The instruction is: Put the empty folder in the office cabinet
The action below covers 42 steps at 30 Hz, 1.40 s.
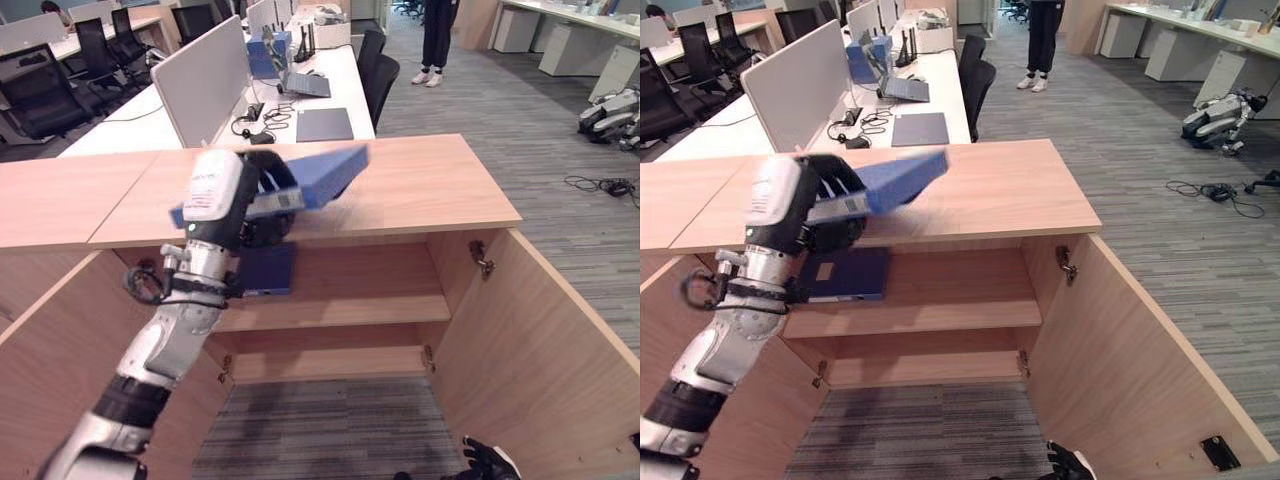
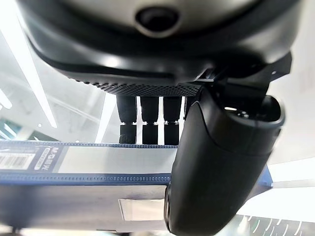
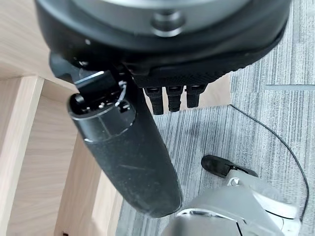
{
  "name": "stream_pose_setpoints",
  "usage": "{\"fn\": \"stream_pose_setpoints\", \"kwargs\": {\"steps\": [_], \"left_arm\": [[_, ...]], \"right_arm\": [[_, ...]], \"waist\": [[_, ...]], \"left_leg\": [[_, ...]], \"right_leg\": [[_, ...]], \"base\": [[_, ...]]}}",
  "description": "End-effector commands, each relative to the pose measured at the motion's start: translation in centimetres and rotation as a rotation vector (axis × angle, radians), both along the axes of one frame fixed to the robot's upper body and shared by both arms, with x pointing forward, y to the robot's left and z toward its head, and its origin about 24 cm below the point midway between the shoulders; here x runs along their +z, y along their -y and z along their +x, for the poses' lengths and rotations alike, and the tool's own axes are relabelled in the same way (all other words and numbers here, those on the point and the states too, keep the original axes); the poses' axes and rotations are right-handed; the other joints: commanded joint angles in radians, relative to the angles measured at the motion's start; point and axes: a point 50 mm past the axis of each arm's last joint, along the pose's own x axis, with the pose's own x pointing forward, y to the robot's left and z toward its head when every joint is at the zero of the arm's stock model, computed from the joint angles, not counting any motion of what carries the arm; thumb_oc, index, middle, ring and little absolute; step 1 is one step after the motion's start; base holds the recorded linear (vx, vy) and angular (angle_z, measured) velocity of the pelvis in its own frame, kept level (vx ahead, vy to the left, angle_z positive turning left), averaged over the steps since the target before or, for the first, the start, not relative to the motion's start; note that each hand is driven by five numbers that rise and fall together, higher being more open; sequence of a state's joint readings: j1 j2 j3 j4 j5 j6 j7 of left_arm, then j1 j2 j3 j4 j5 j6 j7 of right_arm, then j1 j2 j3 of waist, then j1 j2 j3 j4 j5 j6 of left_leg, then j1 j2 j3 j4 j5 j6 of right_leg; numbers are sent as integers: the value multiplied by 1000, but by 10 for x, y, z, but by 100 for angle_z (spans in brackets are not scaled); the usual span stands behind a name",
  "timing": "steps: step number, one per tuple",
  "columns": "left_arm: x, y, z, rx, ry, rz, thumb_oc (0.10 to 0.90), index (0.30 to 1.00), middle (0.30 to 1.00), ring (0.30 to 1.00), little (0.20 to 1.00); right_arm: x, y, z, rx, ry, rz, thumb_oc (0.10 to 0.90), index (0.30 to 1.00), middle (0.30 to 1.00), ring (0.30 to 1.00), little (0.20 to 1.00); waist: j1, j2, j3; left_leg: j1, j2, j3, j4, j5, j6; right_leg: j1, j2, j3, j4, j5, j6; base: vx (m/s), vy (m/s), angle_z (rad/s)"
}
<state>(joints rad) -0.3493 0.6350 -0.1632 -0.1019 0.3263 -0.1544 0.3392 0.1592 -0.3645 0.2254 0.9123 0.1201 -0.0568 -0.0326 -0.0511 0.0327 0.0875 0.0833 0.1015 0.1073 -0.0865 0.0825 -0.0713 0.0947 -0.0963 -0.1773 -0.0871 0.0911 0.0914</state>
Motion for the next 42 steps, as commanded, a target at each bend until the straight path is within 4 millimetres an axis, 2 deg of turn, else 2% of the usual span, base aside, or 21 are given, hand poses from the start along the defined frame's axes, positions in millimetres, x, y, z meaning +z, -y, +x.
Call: {"fn": "stream_pose_setpoints", "kwargs": {"steps": [1,3,5,6,12,13,16,19,22,23,28,33,36,37,38,42], "left_arm": [[86,-3,-28,-258,374,-360,400,300,300,300,300],[87,-4,-32,-314,376,-424,400,300,300,300,300],[93,-2,-46,-518,359,-554,400,300,300,300,300],[93,-2,-46,-519,358,-555,400,300,300,300,300],[93,7,-56,-833,238,-702,400,300,300,300,300],[93,7,-56,-835,237,-702,400,300,300,300,300],[79,21,-55,-1047,11,-753,400,300,300,300,300],[72,28,-56,-1112,-93,-769,400,300,300,300,300],[70,27,-58,-1104,-118,-744,400,300,300,300,300],[65,28,-59,-1110,-151,-741,400,300,300,300,300],[50,25,-58,-1075,-258,-733,400,300,300,300,300],[28,14,-55,-960,-321,-776,400,300,300,300,300],[13,8,-53,-892,-361,-803,400,300,300,300,300],[9,2,-52,-845,-369,-793,400,300,300,300,300],[9,3,-52,-845,-370,-793,400,300,300,300,300],[-2,-13,-51,-756,-389,-768,400,300,300,300,300]], "right_arm": [[20,1,52,40,180,-9,800,900,900,900,900],[21,1,54,42,185,-7,800,900,900,900,900],[24,1,59,57,192,-3,800,900,900,900,900],[24,1,59,58,192,-3,800,900,900,900,900],[25,0,63,86,183,1,800,900,900,900,900],[25,0,63,86,183,1,800,900,900,900,900],[24,0,63,97,164,3,800,900,900,900,900],[23,-2,64,95,161,9,800,900,900,900,900],[22,-4,64,93,161,17,800,900,900,900,900],[22,-4,65,102,160,16,800,900,900,900,900],[23,-6,66,99,170,31,800,900,900,900,900],[32,-8,77,48,246,69,800,900,900,900,900],[49,-7,95,-8,368,116,800,900,900,900,900],[63,-5,108,-35,456,144,800,900,900,900,900],[63,-5,108,-36,456,144,800,900,900,900,900],[101,3,132,-53,657,184,800,900,900,900,900]], "waist": [[14,-23,27],[17,-22,28],[27,-18,31],[26,-17,31],[34,-10,35],[34,-10,36],[41,-1,41],[45,1,43],[48,0,44],[51,0,46],[57,1,47],[62,2,49],[63,3,47],[64,1,46],[64,2,46],[65,-1,42]], "left_leg": [[105,-56,38,-1,-138,-9],[105,-56,37,-1,-137,-9],[103,-55,30,-1,-134,-9],[103,-55,30,-1,-134,-9],[100,-54,23,-1,-131,-10],[101,-54,23,-1,-131,-10],[97,-54,16,-1,-126,-11],[95,-52,12,-1,-123,-10],[101,-52,8,-1,-133,-11],[93,-52,8,-1,-120,-10],[99,-52,4,-1,-130,-12],[100,-50,4,-1,-128,-12],[101,-49,8,-1,-129,-11],[102,-49,9,-1,-129,-11],[102,-49,10,-1,-129,-11],[105,-48,11,-1,-130,-11]], "right_leg": [[30,-43,90,77,-158,61],[31,-43,88,78,-159,60],[34,-44,84,82,-161,56],[34,-44,84,82,-161,56],[37,-44,78,89,-166,54],[37,-44,78,89,-166,54],[39,-44,71,87,-165,53],[40,-44,69,88,-165,53],[48,-44,67,86,-176,54],[42,-43,68,88,-166,52],[55,-44,66,72,-170,54],[56,-42,71,62,-165,53],[59,-42,74,61,-166,52],[58,-41,74,61,-165,51],[59,-41,74,61,-165,51],[61,-40,76,62,-167,49]], "base": [[0,0,0],[0,0,0],[0,0,0],[0,0,0],[-8,-5,3],[-16,-7,11],[-29,-6,8],[-20,-7,4],[0,0,0],[0,0,0],[0,0,0],[0,0,0],[0,0,0],[0,0,0],[0,0,0],[0,0,0]]}}
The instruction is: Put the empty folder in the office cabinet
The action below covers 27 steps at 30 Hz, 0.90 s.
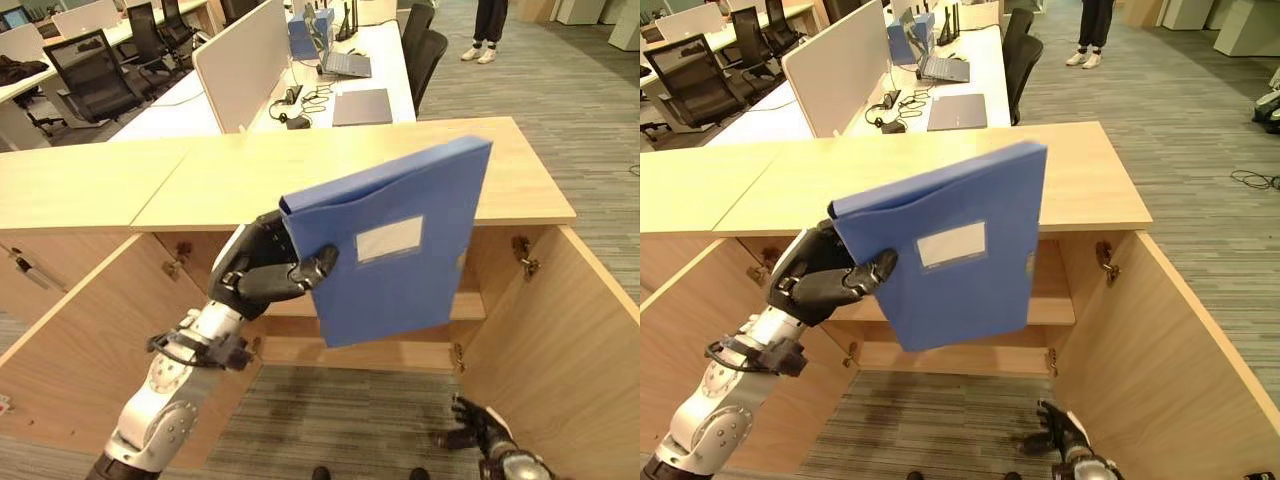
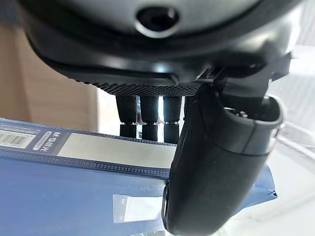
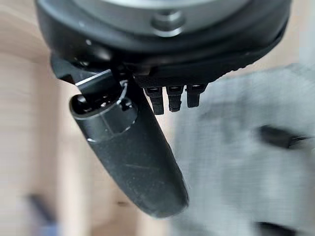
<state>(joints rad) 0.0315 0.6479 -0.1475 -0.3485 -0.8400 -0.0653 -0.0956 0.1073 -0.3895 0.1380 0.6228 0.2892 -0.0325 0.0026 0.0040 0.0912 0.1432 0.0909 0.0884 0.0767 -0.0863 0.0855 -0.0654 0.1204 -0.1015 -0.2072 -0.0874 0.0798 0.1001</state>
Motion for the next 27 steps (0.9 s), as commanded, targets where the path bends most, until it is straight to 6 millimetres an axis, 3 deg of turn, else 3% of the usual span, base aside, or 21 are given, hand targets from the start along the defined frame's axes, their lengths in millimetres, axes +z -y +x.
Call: {"fn": "stream_pose_setpoints", "kwargs": {"steps": [1,4,5,6,8,15,21,22,25,27], "left_arm": [[58,-17,3,43,319,-9,400,300,300,300,300],[54,-22,4,56,303,11,400,300,300,300,300],[49,-26,6,60,279,20,400,300,300,300,300],[49,-26,6,60,279,20,400,300,300,300,300],[44,-32,8,64,257,52,400,300,300,300,300],[42,-36,11,71,259,111,400,300,300,300,300],[43,-35,12,50,270,127,400,300,300,300,300],[43,-33,13,30,275,130,400,300,300,300,300],[44,-31,13,20,277,127,400,300,300,300,300],[43,-26,12,-26,273,113,400,300,300,300,300]], "right_arm": [[59,8,60,6,340,31,800,900,900,900,900],[71,7,65,14,395,85,800,900,900,900,900],[88,7,72,26,476,148,800,900,900,900,900],[88,7,72,26,476,148,800,900,900,900,900],[111,5,81,81,564,195,800,900,900,900,900],[156,3,96,223,690,227,800,900,900,900,900],[176,-13,102,334,750,343,800,900,900,900,900],[185,-27,104,407,774,426,800,900,900,900,900],[188,-32,105,437,782,449,800,900,900,900,900],[196,-47,104,515,802,528,800,900,900,900,900]], "waist": [[10,-60,-15],[10,-62,-17],[11,-66,-19],[11,-65,-19],[11,-70,-24],[14,-78,-26],[15,-82,-28],[16,-83,-31],[16,-84,-31],[17,-86,-33]], "left_leg": [[98,-34,43,-1,-133,-18],[99,-33,43,-1,-133,-18],[99,-33,43,-1,-133,-19],[99,-33,43,-1,-133,-19],[99,-31,43,-1,-133,-20],[97,-28,43,-1,-130,-21],[97,-26,42,-1,-129,-22],[98,-27,43,-1,-129,-22],[97,-27,43,-1,-129,-22],[98,-27,42,-1,-129,-22]], "right_leg": [[36,-35,104,63,-156,40],[37,-34,103,62,-158,40],[38,-33,105,61,-158,39],[38,-33,105,61,-158,39],[39,-32,102,58,-156,39],[40,-31,100,54,-154,40],[39,-30,101,58,-156,39],[40,-29,100,57,-156,38],[40,-28,101,56,-156,38],[40,-27,101,56,-156,38]], "base": [[0,0,0],[0,0,0],[0,0,0],[0,0,0],[0,0,0],[0,0,0],[0,0,0],[0,0,0],[0,0,0],[0,0,0]]}}
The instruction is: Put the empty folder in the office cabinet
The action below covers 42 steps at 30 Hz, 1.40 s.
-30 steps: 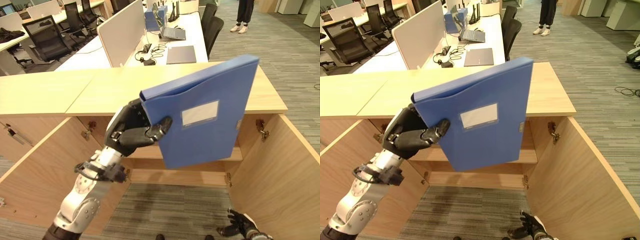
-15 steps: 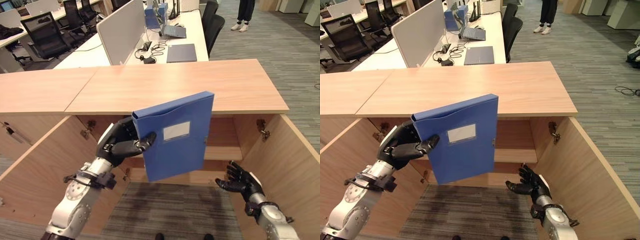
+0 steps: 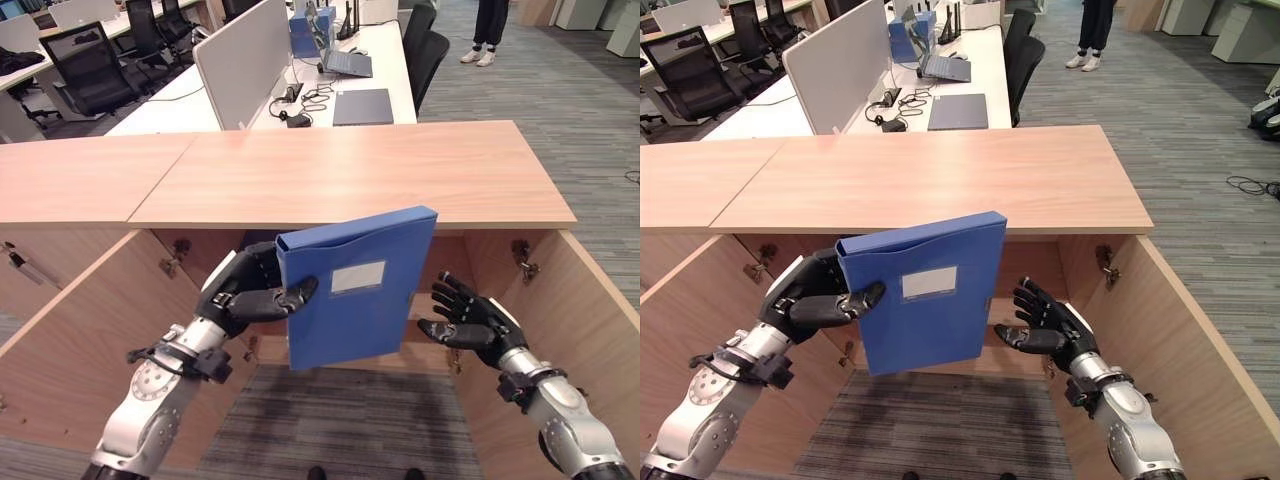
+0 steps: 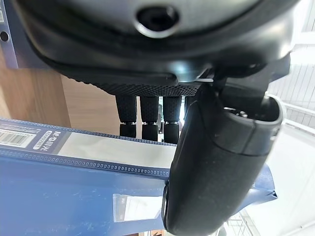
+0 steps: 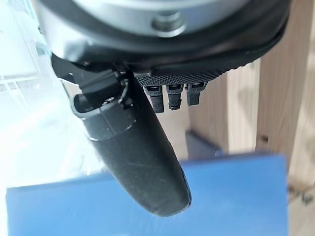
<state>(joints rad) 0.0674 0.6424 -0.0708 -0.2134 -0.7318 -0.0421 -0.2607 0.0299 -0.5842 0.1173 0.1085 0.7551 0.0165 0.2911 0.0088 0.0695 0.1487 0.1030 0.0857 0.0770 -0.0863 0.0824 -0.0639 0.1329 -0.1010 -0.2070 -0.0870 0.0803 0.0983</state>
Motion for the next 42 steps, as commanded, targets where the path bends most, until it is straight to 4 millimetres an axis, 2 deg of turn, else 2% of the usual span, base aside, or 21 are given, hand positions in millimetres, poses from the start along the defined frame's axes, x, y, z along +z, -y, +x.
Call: {"fn": "stream_pose_setpoints", "kwargs": {"steps": [1,6,11,18,24,27,31,36,37,39,42], "left_arm": [[67,2,11,-62,329,-40,400,300,300,300,300],[70,18,11,-156,329,-79,400,300,300,300,300],[70,34,10,-261,310,-109,400,300,300,300,300],[59,65,7,-457,192,-236,400,300,300,300,300],[53,78,3,-555,110,-324,400,300,300,300,300],[51,87,0,-593,76,-402,400,300,300,300,300],[50,90,0,-591,64,-441,400,300,300,300,300],[47,92,1,-569,55,-500,400,300,300,300,300],[45,92,2,-548,49,-530,400,300,300,300,300],[43,91,4,-530,45,-567,400,300,300,300,300],[41,91,10,-513,41,-584,400,300,300,300,300]], "right_arm": [[70,-31,31,184,320,121,800,900,900,900,900],[80,-55,34,271,356,213,800,900,900,900,900],[85,-76,35,364,367,234,800,900,900,900,900],[87,-107,34,480,361,293,800,900,900,900,900],[87,-127,28,564,342,367,800,900,900,900,900],[87,-146,19,623,324,481,800,900,900,900,900],[93,-156,14,637,344,579,800,900,900,900,900],[109,-166,7,666,411,701,800,900,900,900,900],[120,-170,3,668,455,767,800,900,900,900,900],[127,-174,0,678,476,835,800,900,900,900,900],[133,-182,-3,701,479,903,800,900,900,900,900]], "waist": [[12,-64,-39],[12,-65,-40],[12,-65,-39],[9,-63,-37],[6,-62,-36],[4,-60,-34],[3,-58,-35],[2,-56,-36],[2,-56,-37],[1,-54,-37],[1,-51,-40]], "left_leg": [[86,-25,43,-1,-126,-23],[84,-23,44,-1,-124,-24],[81,-23,44,-1,-122,-23],[80,-24,41,-1,-121,-21],[79,-25,41,-1,-118,-18],[79,-24,39,-1,-117,-17],[78,-26,38,-1,-118,-16],[78,-27,38,-1,-118,-15],[78,-27,39,-1,-119,-14],[76,-28,40,-1,-120,-14],[78,-31,41,-1,-121,-13]], "right_leg": [[27,-27,101,55,-157,39],[24,-27,104,56,-155,39],[23,-26,103,56,-155,39],[19,-26,109,59,-153,39],[18,-27,111,61,-151,41],[13,-27,113,67,-152,41],[10,-27,116,69,-153,40],[9,-25,120,70,-154,38],[7,-25,122,71,-154,36],[3,-25,123,74,-153,36],[0,-25,126,75,-150,35]], "base": [[0,0,0],[0,0,0],[0,0,0],[0,0,0],[0,0,0],[0,0,0],[0,0,0],[0,0,0],[0,0,0],[0,0,0],[0,0,0]]}}
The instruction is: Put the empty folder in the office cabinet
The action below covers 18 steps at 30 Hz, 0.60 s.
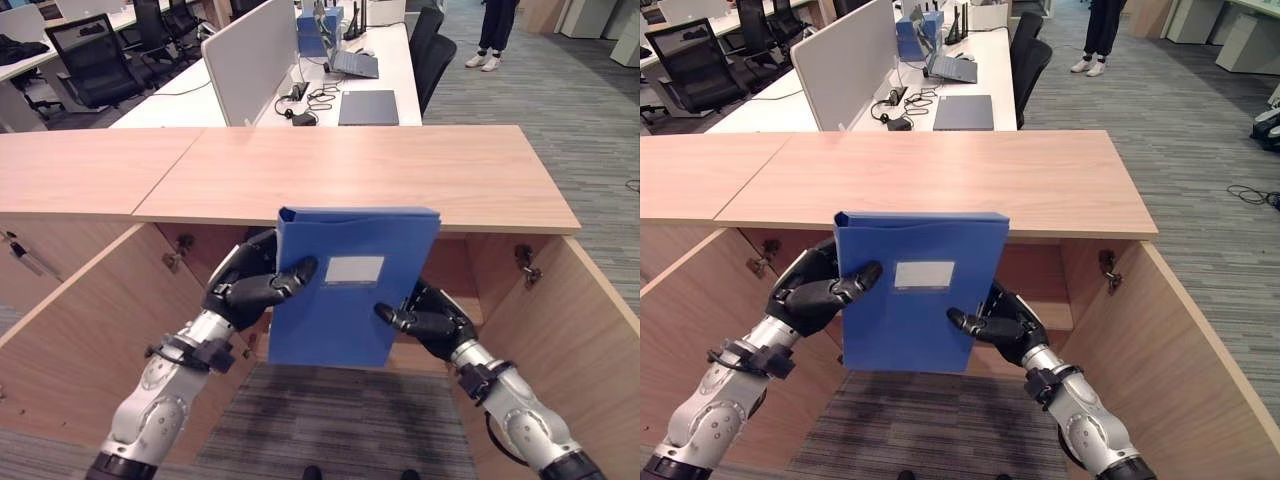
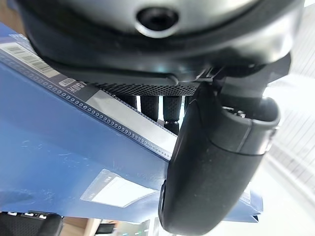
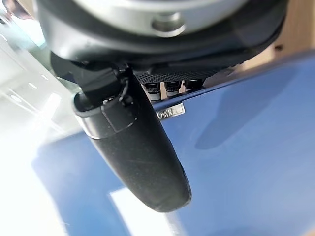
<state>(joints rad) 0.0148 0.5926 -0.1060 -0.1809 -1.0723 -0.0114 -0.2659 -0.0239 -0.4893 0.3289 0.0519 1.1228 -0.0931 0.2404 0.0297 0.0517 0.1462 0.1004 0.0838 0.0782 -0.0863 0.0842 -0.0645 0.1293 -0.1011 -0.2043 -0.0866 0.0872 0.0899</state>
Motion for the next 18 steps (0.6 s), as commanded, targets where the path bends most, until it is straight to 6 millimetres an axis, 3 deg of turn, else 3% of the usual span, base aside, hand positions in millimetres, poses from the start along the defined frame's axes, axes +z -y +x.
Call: {"fn": "stream_pose_setpoints", "kwargs": {"steps": [1,8,14,18], "left_arm": [[40,80,4,-407,183,-252,400,300,300,300,300],[40,87,9,-414,181,-314,400,300,300,300,300],[47,96,3,-448,210,-354,400,300,300,300,300],[48,99,3,-457,205,-354,400,300,300,300,300]], "right_arm": [[129,-120,-8,520,558,484,800,900,900,900,900],[122,-125,-9,543,520,475,800,900,900,900,900],[91,-107,8,388,388,417,800,900,900,900,900],[89,-106,10,371,379,395,800,900,900,900,900]], "waist": [[-21,-33,-39],[-26,-33,-40],[-32,-38,-42],[-33,-40,-42]], "left_leg": [[80,-29,41,-1,-122,-13],[80,-28,43,-1,-124,-14],[84,-30,45,-1,-128,-11],[85,-30,47,-1,-130,-11]], "right_leg": [[4,-25,124,75,-157,43],[1,-24,124,79,-158,42],[2,-24,125,80,-157,45],[2,-24,126,80,-156,45]], "base": [[0,0,0],[0,0,0],[0,0,0],[0,0,0]]}}
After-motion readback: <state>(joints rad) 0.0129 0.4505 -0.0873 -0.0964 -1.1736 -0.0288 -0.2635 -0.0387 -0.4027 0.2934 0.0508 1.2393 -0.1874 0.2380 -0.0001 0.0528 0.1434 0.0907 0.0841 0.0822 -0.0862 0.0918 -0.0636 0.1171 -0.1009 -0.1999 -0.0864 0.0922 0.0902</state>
